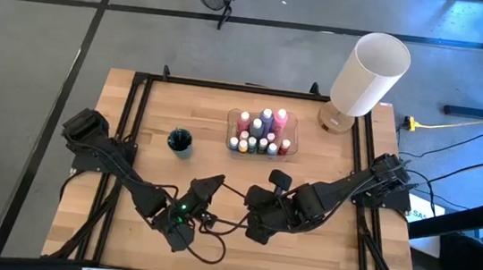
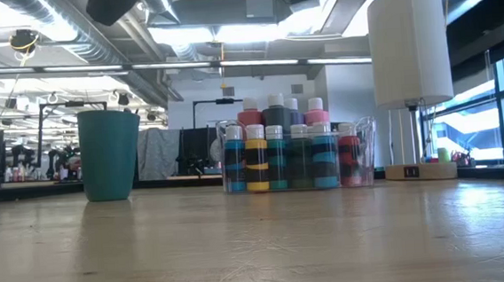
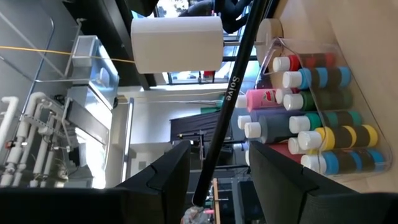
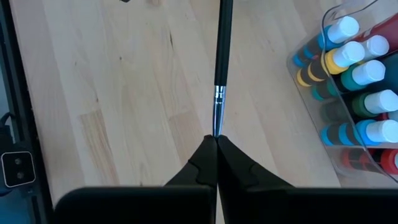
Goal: Pick & Place Paint Supplies
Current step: Put the black paint brush into the green cup
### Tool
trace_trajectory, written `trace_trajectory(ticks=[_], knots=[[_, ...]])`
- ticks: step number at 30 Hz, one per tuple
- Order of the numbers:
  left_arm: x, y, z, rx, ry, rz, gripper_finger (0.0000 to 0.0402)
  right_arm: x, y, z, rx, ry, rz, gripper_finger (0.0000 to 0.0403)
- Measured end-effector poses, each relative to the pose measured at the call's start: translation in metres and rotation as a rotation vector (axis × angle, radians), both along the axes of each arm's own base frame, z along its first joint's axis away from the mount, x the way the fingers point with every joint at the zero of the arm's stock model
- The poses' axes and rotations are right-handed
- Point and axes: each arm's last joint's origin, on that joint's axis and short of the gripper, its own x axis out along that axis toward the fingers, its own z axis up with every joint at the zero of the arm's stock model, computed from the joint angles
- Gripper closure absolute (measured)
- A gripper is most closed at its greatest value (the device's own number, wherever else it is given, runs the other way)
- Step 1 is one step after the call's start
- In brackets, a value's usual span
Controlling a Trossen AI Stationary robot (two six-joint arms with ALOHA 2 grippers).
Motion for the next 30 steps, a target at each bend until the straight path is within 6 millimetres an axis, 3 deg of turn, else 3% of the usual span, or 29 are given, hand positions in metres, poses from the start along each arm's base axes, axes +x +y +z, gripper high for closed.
trace_trajectory(ticks=[23, 30], knots=[[0.0067, 0.0085, -0.0009, -0.021, 0.017, -0.010, 0.0243, 0.0007, 0.0005, -0.0001, 0.006, -0.005, 0.001, 0.0403], [0.0019, 0.0018, -0.0008, 0.010, 0.029, -0.012, 0.0265, 0.0008, 0.0007, -0.0004, 0.006, -0.004, 0.001, 0.0403]])
